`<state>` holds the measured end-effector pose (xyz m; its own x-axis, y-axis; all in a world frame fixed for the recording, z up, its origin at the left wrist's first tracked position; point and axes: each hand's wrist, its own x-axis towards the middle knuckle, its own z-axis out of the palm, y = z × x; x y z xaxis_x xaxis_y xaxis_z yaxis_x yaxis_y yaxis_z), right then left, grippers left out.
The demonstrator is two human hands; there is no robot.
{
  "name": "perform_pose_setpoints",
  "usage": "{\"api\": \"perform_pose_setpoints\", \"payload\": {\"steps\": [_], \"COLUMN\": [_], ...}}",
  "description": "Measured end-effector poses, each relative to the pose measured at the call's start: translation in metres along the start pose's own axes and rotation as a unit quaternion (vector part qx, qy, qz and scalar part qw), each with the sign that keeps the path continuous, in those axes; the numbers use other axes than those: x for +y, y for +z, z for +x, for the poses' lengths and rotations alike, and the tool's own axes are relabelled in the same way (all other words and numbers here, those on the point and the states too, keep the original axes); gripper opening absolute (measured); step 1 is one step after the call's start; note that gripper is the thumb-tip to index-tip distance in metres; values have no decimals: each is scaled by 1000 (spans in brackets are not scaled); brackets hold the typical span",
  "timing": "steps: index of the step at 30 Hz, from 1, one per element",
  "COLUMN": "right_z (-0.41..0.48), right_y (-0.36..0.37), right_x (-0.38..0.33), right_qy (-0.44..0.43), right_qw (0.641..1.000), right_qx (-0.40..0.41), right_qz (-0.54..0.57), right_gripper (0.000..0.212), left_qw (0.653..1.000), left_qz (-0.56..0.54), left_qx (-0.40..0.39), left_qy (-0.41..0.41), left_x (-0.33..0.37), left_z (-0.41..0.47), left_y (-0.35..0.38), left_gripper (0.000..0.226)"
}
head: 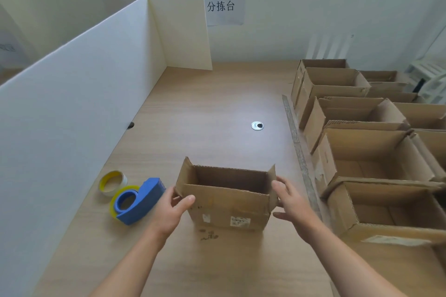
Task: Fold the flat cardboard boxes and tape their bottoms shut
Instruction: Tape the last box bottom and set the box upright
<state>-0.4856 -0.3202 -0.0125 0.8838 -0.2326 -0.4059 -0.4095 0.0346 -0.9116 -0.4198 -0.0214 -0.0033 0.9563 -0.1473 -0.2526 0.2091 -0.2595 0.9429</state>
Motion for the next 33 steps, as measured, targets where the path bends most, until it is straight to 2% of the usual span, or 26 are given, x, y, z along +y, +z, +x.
{"api": "perform_pose_setpoints", "payload": {"steps": [3, 7, 9, 11, 13, 15, 19, 22, 26, 33], "right_z": [9, 27, 39, 48, 55, 60, 63, 64, 62, 45], "right_y": [-2, -2, 0, 3, 3, 2, 11, 18, 22, 8], "right_x": [-6, -31, -41, -48, -52, -53, -49, -46, -48, -33], "right_qy": [-53, -112, -119, -118, -105, -93, -64, -87, -108, -137], "right_qw": [994, 969, 941, 923, 933, 944, 957, 947, 945, 970], "right_qx": [31, 27, 9, 12, 41, 63, 107, 137, 136, 98], "right_qz": [-88, -217, -316, -365, -343, -310, -263, -277, -277, -174], "right_gripper": [54, 59, 49, 26, 18, 23, 29, 36, 39, 25], "left_qw": [998, 987, 967, 951, 950, 950, 948, 938, 954, 983], "left_qz": [21, 140, 228, 286, 297, 291, 281, 301, 252, 134], "left_qx": [64, 57, 50, 32, 17, 12, -9, -41, -6, -1], "left_qy": [16, 61, 97, 114, 99, 112, 150, 168, 161, 123], "left_x": [10, 28, 30, 31, 30, 26, 21, 18, 17, 10], "left_z": [9, 19, 22, 22, 19, 17, 10, 6, 8, 9], "left_y": [-5, 1, 6, 10, 12, 9, 0, -2, 0, -7], "left_gripper": [29, 32, 45, 34, 6, 16, 20, 21, 3, 56]}}
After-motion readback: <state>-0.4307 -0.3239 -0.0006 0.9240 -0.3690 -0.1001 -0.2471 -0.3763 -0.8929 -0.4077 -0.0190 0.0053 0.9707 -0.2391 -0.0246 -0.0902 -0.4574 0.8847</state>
